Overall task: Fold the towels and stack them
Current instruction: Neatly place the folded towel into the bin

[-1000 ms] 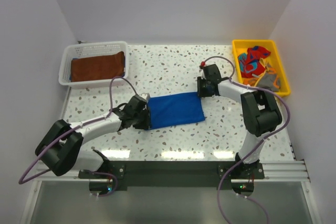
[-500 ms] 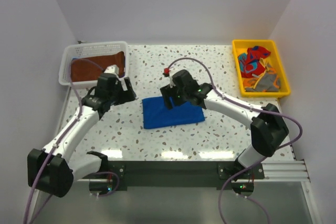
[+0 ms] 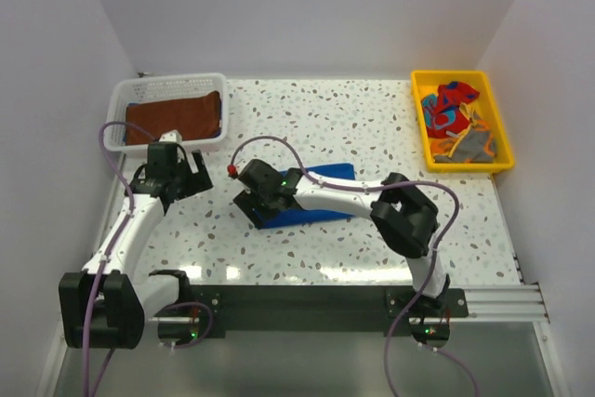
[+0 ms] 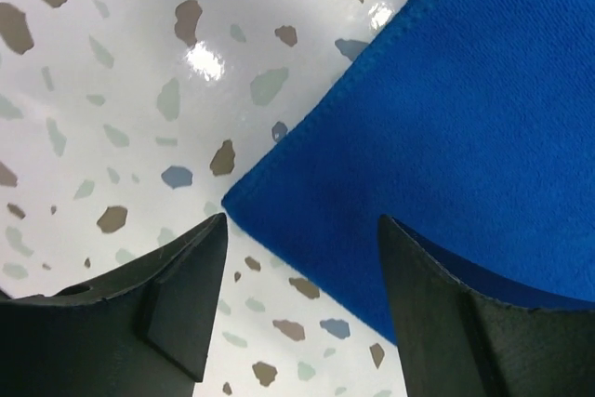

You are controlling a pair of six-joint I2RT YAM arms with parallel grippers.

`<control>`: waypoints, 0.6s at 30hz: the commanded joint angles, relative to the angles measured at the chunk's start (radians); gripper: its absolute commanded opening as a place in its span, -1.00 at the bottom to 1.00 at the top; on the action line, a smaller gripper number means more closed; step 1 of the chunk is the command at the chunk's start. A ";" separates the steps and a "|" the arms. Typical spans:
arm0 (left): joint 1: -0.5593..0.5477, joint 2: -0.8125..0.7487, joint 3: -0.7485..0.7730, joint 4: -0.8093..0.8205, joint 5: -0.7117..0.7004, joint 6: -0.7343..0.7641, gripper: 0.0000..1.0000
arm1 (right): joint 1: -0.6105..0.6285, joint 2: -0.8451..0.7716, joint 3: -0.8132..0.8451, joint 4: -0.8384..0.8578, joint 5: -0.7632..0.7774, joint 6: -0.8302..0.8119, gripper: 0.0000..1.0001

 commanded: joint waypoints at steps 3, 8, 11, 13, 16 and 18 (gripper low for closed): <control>0.012 0.005 -0.024 0.067 0.021 0.027 0.82 | 0.021 0.078 0.096 -0.045 0.078 0.009 0.34; 0.012 0.009 -0.020 0.067 0.015 0.028 0.80 | 0.033 0.143 0.118 -0.074 0.094 0.011 0.32; 0.012 0.009 -0.028 0.067 0.017 0.030 0.80 | 0.044 0.177 0.118 -0.086 0.103 0.015 0.29; 0.012 0.008 -0.030 0.067 0.017 0.031 0.80 | 0.044 0.186 0.095 -0.086 0.112 0.021 0.25; 0.012 0.014 -0.031 0.070 0.042 0.031 0.80 | 0.043 0.177 0.049 -0.065 0.120 0.029 -0.21; 0.012 0.022 -0.039 0.071 0.062 0.030 0.80 | 0.034 0.143 0.027 -0.045 0.114 0.032 -0.52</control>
